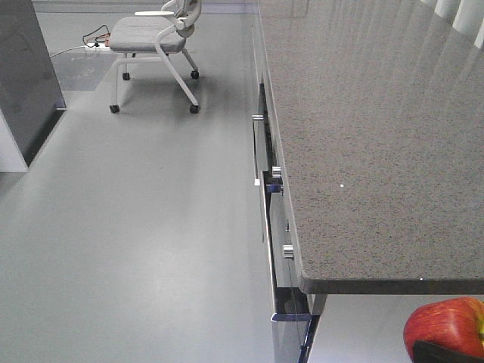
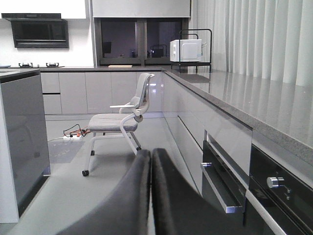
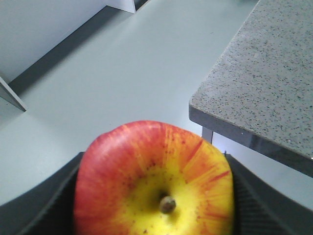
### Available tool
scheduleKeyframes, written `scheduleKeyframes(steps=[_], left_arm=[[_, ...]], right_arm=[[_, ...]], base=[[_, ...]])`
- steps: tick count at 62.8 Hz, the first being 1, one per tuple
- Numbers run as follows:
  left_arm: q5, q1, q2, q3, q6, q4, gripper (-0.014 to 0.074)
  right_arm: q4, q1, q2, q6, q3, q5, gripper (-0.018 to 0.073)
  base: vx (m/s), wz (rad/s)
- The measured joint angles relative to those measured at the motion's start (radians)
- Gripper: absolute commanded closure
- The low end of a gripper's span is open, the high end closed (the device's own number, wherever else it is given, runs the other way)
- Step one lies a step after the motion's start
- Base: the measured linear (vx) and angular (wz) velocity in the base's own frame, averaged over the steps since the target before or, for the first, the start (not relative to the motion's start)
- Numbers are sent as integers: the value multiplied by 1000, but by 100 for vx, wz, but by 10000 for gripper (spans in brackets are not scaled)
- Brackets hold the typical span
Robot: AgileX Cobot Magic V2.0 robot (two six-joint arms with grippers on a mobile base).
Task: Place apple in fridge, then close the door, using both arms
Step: 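Drive the base away from the counter holding the apple in the right gripper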
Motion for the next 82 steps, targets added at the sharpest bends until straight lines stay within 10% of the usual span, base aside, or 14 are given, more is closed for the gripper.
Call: scheduleKeyframes(steps=[82], left_arm=[[0, 0, 0, 0, 0, 0, 603]], right_arm=[[1, 0, 0, 0, 0, 1, 204]], base=[[0, 30]])
